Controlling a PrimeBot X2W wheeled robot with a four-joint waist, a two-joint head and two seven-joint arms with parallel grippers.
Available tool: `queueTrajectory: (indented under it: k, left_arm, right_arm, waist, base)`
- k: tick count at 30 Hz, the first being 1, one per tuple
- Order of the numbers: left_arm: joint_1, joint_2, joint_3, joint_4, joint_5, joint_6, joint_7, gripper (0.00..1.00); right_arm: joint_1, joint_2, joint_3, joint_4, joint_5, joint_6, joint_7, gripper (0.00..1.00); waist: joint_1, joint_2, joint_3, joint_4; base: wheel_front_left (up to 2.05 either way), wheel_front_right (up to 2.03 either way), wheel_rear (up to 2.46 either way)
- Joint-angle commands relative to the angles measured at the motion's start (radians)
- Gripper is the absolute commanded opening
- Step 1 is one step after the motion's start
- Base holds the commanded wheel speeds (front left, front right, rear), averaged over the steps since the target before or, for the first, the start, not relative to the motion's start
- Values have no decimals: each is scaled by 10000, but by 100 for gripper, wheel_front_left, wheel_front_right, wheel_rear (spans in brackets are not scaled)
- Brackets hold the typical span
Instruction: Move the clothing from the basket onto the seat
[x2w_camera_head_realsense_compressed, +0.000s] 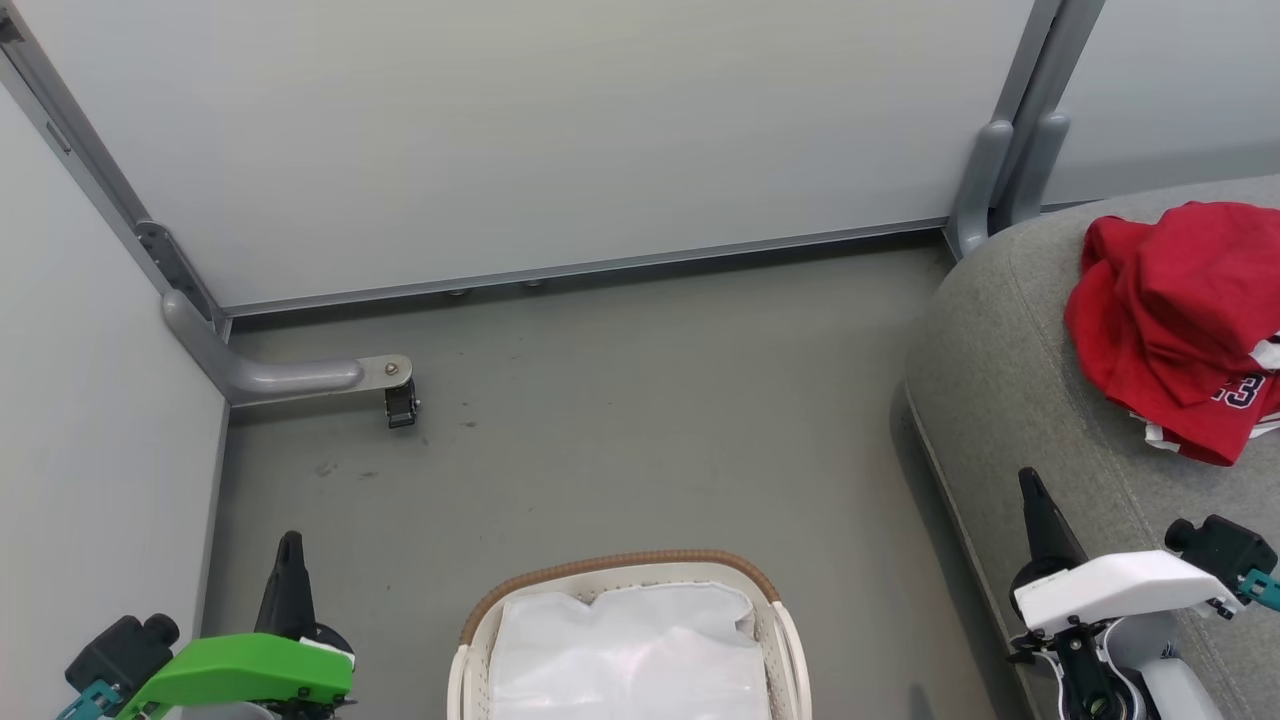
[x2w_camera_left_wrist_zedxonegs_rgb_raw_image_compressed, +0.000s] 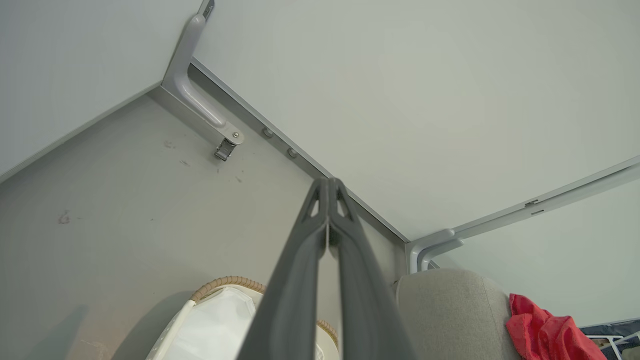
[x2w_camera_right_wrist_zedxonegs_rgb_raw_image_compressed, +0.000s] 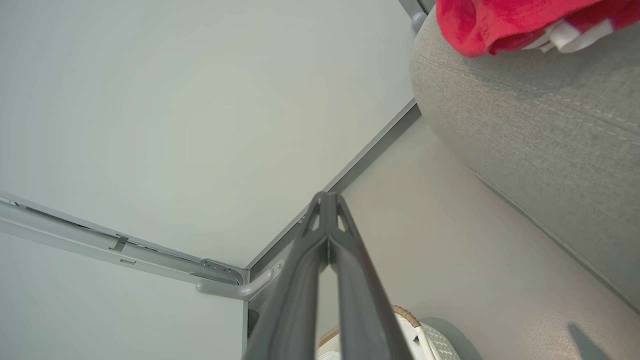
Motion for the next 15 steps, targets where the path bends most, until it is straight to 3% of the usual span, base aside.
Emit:
queueTrajectory:
  k: [1,15]
  left_arm:
    - [-287,41,86,-127,-335,-47,87,0]
    - [-421,45,242,-241,-1889,-117,508,0]
  right_arm:
    - [-15,-61,-58,-191,324,-2,79,0]
    - [64,-64,-206,-419,1854,-4,503,0]
  waist:
    - [0,0,-6,0]
    - [0,0,-60,-3]
  base:
    - [0,0,0]
    - [0,0,0]
